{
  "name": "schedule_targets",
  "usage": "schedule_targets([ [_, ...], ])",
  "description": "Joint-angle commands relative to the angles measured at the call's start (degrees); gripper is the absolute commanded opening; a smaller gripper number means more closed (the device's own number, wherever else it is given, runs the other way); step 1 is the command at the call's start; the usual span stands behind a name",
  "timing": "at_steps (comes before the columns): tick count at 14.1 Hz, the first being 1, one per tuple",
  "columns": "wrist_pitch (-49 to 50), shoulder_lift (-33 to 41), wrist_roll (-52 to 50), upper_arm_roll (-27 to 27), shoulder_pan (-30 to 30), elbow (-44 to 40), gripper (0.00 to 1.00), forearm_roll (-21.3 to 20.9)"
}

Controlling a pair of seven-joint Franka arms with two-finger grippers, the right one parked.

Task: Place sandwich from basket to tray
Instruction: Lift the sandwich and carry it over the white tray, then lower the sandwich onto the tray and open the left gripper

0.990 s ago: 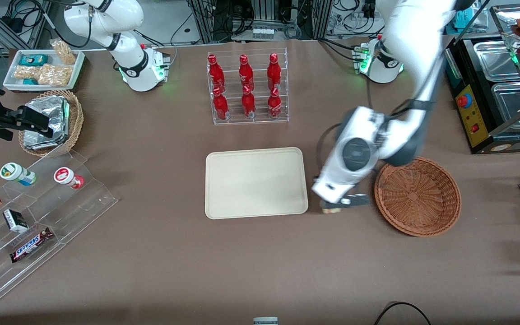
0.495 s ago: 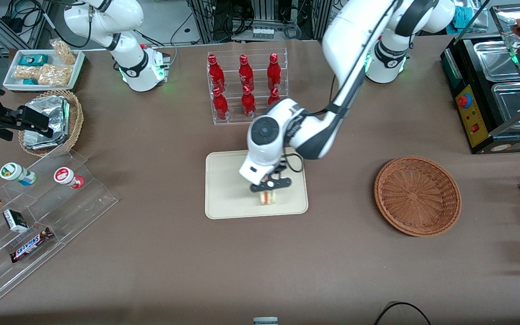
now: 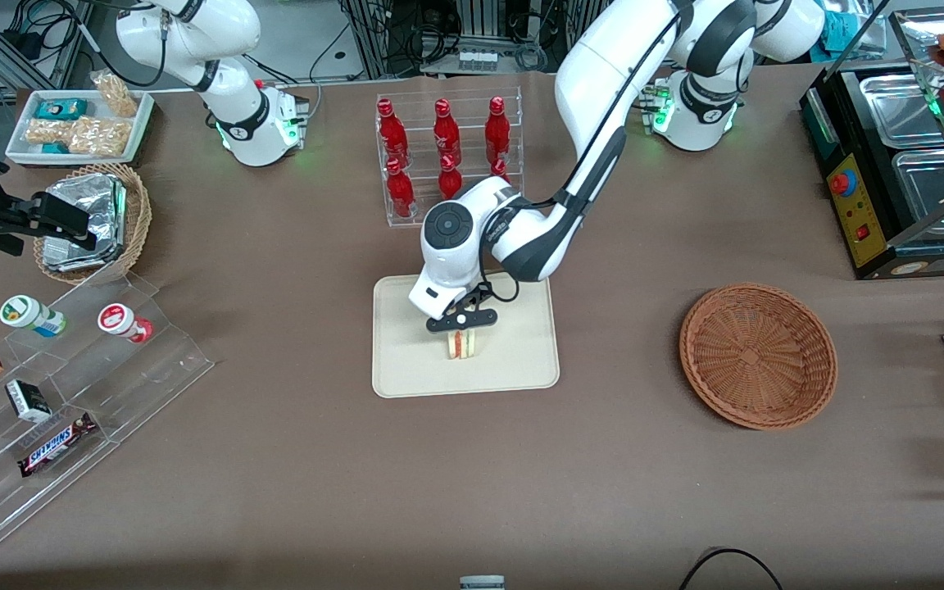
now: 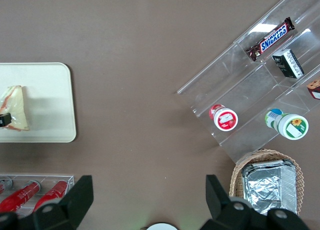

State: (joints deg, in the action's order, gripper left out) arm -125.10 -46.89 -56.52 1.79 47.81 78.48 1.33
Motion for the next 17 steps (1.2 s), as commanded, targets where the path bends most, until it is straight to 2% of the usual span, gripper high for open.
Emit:
schedule_targets([
  [1, 0.29, -0.4, -1.75, -0.99, 0.79, -1.75, 1.0, -0.1],
  [4, 2.04, 3.27, -2.9, -1.61, 0.88, -1.49, 1.0, -0.97],
  [7, 10.46, 9.86, -1.85, -2.05, -0.61, 0.08, 1.0, -2.37],
  [10, 16.36, 16.72, -1.13, -5.73, -2.1, 5.0, 1.0, -2.39],
  [13, 16.99, 20.86, 1.83, -5.92, -8.33, 10.1, 1.0, -2.38],
  [17, 18.83, 28.5, 16.76, -5.92, -16.77, 17.31, 1.0, -2.29],
])
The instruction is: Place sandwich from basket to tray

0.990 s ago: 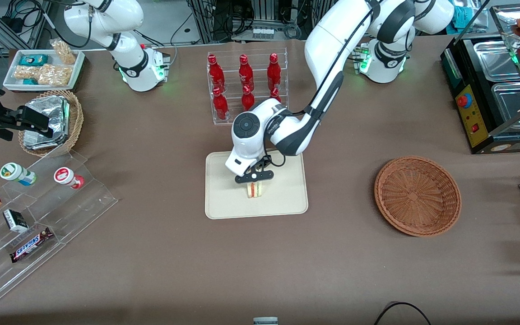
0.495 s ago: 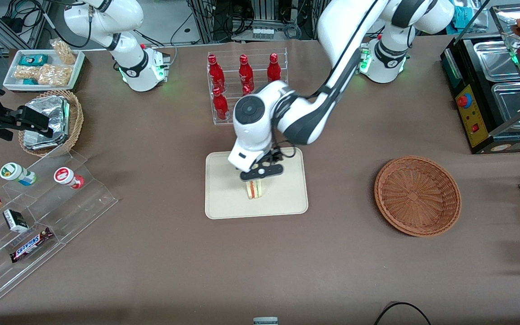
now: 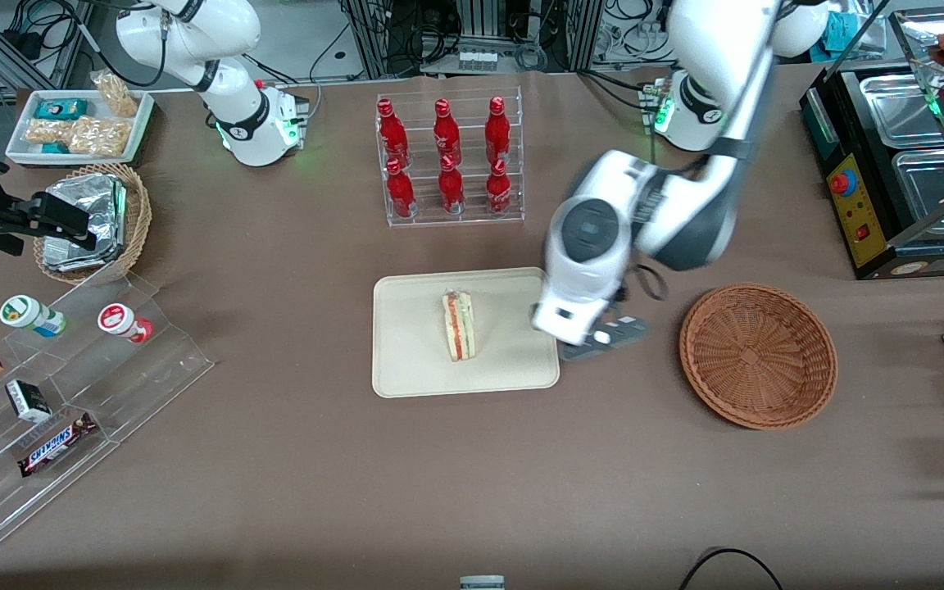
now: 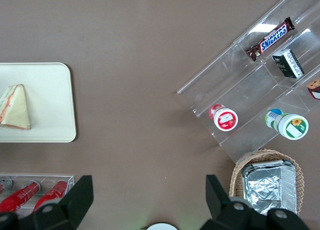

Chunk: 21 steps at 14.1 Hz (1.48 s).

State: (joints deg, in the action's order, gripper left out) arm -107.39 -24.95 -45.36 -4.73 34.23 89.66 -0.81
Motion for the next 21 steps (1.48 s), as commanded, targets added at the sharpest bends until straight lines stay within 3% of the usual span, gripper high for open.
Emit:
schedule_targets([
  [1, 3.05, 8.59, 8.86, 0.6, -5.03, 6.84, 1.0, -0.16],
  [8, 16.59, 19.93, 25.57, 0.77, -14.79, 6.58, 1.0, -0.77],
  [12, 19.24, 24.33, 35.06, 13.67, -32.35, 5.35, 1.0, -0.69],
  [15, 19.24, 26.36, 39.9, 18.6, -40.18, 4.92, 1.0, -0.69],
  [21, 18.54, 26.54, 42.38, 18.27, -42.23, 0.87, 1.0, -0.6],
])
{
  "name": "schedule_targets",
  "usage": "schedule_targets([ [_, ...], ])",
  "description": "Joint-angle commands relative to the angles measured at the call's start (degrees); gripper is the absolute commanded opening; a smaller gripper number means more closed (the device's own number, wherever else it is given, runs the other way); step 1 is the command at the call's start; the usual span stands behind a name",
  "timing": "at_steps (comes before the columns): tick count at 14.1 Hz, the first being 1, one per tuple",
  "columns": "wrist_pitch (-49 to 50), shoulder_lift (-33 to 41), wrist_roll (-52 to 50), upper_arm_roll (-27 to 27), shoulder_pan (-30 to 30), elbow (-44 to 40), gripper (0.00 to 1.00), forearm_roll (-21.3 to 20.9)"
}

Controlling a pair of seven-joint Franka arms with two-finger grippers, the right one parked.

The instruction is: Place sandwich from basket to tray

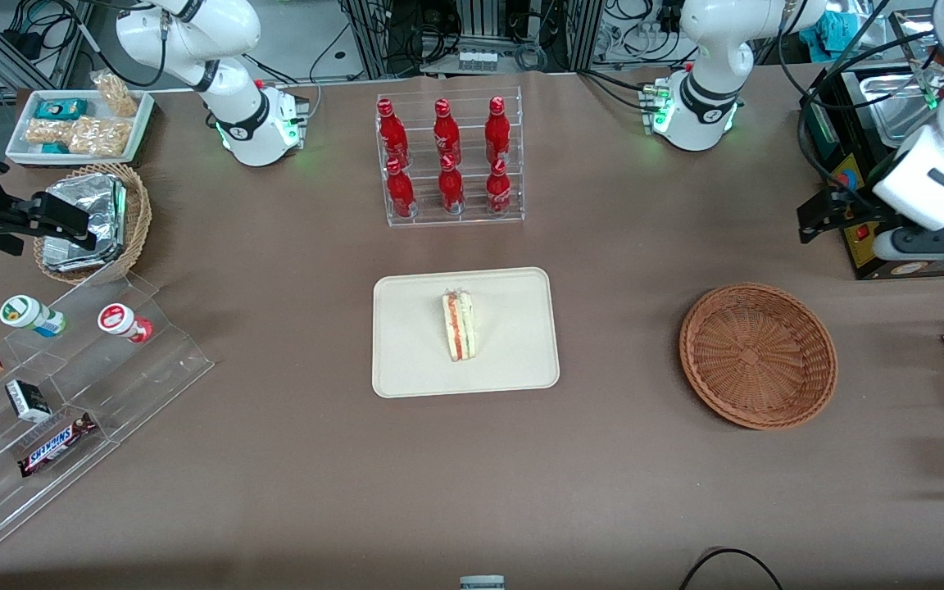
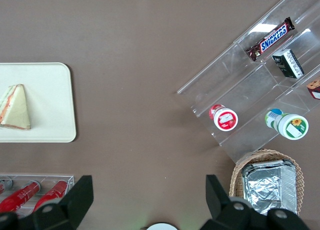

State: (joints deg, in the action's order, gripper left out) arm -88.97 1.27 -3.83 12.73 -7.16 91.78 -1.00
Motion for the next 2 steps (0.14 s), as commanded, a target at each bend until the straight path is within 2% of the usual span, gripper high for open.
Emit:
schedule_targets([
  [1, 0.12, 0.31, 0.75, -0.07, -0.75, -1.25, 1.0, -0.32],
  [2, 0.12, 0.22, 0.66, -0.86, -0.4, -1.34, 1.0, -0.05],
])
